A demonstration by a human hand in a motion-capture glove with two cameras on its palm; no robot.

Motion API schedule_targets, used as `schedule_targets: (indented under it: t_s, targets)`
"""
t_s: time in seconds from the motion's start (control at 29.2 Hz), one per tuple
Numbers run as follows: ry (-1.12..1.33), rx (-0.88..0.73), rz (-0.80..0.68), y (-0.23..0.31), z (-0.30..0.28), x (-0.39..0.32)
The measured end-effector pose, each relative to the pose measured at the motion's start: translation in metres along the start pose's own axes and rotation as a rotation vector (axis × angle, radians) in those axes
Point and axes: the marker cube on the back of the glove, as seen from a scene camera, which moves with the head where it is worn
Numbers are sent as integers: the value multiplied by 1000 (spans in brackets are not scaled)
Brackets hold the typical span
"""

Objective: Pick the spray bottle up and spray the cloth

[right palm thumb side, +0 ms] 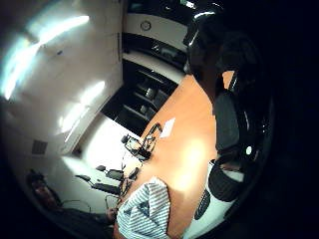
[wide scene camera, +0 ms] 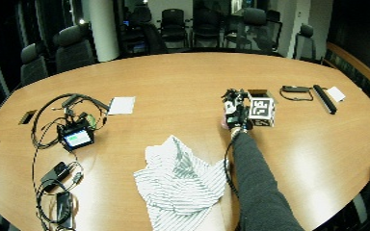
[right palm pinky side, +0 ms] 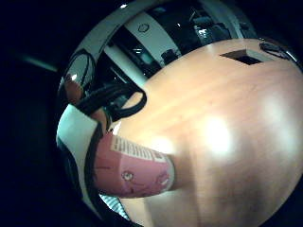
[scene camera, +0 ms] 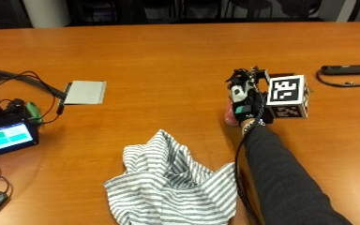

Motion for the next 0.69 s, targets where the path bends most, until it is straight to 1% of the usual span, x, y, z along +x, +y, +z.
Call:
schedule_targets:
  t_s: [0.1, 0.24, 0.34, 0.48, 0.58, 0.69]
  targets:
    - [10, -95, 29, 15, 7, 15]
    - [44, -320, -2, 33, 14, 6]
    - [106, -518, -71, 40, 21, -17]
    - [283, -750, -196, 46, 22, -61]
    - [418, -883, -273, 54, 16, -88]
    - [538, -974, -324, 66, 9, -100]
